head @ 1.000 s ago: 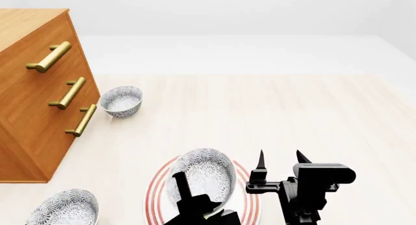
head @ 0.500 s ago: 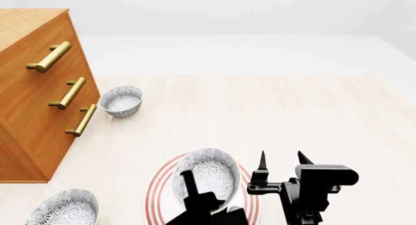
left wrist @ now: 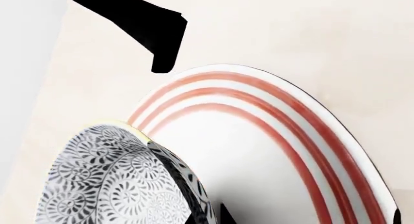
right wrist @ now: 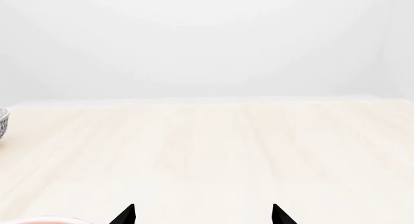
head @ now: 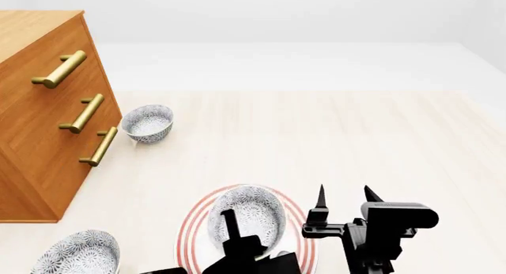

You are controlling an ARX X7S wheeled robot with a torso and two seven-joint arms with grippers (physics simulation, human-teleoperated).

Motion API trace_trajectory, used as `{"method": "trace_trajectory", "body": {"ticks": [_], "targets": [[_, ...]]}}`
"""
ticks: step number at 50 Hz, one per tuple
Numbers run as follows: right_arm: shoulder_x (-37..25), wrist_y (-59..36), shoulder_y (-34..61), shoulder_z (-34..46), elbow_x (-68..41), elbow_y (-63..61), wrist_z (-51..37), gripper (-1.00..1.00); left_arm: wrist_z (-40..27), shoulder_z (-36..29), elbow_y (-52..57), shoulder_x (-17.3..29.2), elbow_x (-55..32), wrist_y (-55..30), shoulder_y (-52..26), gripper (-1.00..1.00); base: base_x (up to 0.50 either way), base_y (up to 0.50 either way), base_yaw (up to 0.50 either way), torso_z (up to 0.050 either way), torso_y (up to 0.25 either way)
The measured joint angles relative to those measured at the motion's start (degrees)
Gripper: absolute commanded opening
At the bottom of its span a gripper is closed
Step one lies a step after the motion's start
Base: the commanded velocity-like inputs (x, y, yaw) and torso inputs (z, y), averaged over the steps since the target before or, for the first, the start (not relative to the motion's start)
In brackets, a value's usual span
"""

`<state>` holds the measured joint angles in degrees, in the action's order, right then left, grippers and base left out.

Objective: Put the bowl in the middle on the plate.

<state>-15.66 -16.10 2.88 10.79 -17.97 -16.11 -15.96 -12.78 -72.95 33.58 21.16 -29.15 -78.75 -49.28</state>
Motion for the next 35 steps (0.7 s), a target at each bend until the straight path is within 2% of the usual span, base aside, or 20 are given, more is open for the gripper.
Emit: {"method": "trace_trajectory", "body": {"ticks": [16, 17, 35], "targets": [[-0.2, 0.7, 0.1, 0.3, -0.2, 0.8, -0.1, 1.00, 0.3, -1.9, -3.0, -0.1, 0.4, 1.3, 0.1, -1.00, 0.00, 0.00, 0.00, 0.000, 0.000], [-0.2, 0.7, 0.1, 0.3, -0.3, 0.8, -0.1, 1.00, 0.3, -1.9, -3.1, -0.1, 0.4, 1.2, 0.2, 1.00, 0.00, 0.00, 0.00, 0.000, 0.000], [-0.3, 1.1, 0.3, 0.7, -0.5, 1.4, -0.3, 1.00, -0.4, -0.7, -2.7, -0.3, 0.5, -0.5, -0.1, 1.00, 0.00, 0.00, 0.00, 0.000, 0.000]]}}
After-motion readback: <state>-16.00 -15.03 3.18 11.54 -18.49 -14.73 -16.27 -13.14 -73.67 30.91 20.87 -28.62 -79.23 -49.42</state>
